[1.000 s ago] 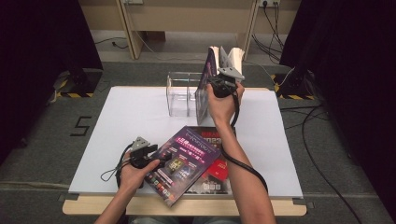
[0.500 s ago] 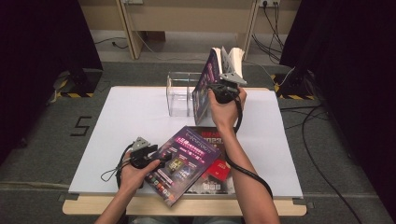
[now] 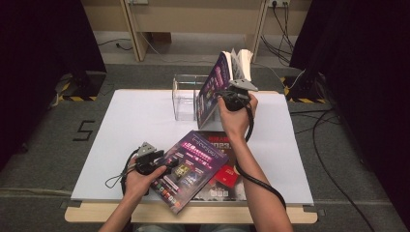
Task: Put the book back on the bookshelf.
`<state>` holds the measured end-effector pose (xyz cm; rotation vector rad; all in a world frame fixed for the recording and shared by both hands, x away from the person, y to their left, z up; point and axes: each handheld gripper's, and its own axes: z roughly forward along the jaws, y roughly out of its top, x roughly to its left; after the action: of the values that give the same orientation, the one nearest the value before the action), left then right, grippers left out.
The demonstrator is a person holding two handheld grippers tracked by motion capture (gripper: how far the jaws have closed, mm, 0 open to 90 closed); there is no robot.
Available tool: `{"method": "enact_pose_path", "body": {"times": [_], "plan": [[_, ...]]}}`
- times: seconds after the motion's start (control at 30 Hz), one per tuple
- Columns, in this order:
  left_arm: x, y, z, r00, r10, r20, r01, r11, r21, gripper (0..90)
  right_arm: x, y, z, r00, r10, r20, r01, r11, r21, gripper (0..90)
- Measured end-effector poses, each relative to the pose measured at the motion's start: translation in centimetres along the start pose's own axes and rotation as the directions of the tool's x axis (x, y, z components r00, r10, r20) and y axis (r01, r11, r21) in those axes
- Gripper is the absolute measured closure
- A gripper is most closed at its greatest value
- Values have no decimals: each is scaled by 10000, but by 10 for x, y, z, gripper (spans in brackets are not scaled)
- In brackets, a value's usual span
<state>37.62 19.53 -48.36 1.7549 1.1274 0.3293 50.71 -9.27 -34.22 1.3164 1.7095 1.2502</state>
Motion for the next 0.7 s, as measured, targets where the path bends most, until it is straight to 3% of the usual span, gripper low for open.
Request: {"method": "enact_pose_path", "body": {"times": [0.7], "plan": [[0,1,-1,10000,30,-34,-30,10000,-6,211,-4,-18,-13,9993,214,-291,-210,9997,138,578]]}}
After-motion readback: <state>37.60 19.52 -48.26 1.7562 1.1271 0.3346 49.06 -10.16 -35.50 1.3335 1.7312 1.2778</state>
